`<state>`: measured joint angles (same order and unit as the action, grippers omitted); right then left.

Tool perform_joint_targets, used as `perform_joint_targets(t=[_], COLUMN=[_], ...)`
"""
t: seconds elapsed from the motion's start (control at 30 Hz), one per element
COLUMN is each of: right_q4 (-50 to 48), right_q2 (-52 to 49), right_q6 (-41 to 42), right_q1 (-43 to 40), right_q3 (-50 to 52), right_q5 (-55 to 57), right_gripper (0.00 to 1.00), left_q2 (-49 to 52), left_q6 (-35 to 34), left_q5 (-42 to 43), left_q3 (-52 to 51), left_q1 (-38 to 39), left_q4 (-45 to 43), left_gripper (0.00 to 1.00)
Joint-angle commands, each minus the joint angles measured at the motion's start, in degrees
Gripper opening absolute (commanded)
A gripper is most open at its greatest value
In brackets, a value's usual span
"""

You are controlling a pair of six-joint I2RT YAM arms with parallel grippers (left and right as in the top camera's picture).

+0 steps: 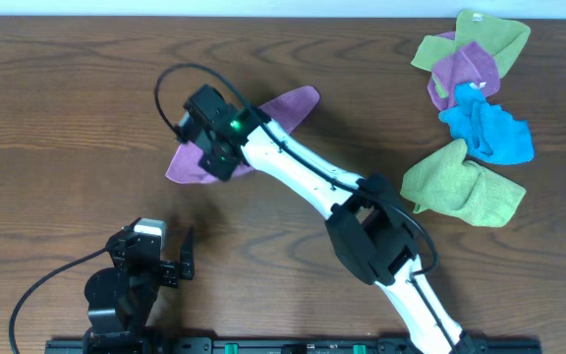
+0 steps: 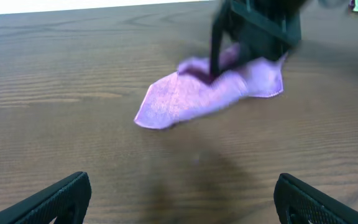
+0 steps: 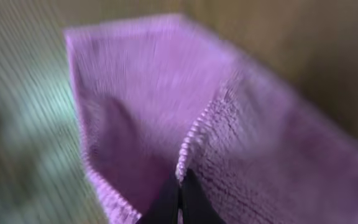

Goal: Fold the cloth

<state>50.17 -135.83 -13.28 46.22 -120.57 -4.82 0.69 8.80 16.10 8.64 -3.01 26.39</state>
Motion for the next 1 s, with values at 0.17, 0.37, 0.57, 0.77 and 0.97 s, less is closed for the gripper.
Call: perform_joint_targets(t=[0.17, 0.37, 0.57, 0.77, 0.97], right_q4=[0.0, 3.0, 13.7, 21.2, 23.5], right_q2=[0.5, 0.5, 0.5, 0.5, 0.5], right_q6=[4.1, 4.9, 4.9, 4.9, 5.1], right_q1=[-3.6, -6.4, -7.3, -7.6, -9.4], right_q3=[-15.9, -27.1, -38.4, -44.7, -44.8], right_q5=[0.5, 0.7, 6.3, 21.7, 37.6], right_gripper=[0.01, 0.01, 0.01, 0.01, 0.01], left_q2=[-0.4, -0.4, -0.4, -0.4, -0.4], left_q6=[-0.7, -0.7, -0.7, -0.7, -0.7], left_q5=[-0.4, -0.4, -0.4, -0.4, -0.4], left_q3=[-1.1, -1.1, -1.1, -1.1, -1.1], left_q1=[-0.3, -0.3, -0.3, -0.3, -0.3], left_q4=[-0.1, -0.1, -0.1, -0.1, -0.1], left_gripper=[0.95, 0.95, 0.95, 0.95, 0.95])
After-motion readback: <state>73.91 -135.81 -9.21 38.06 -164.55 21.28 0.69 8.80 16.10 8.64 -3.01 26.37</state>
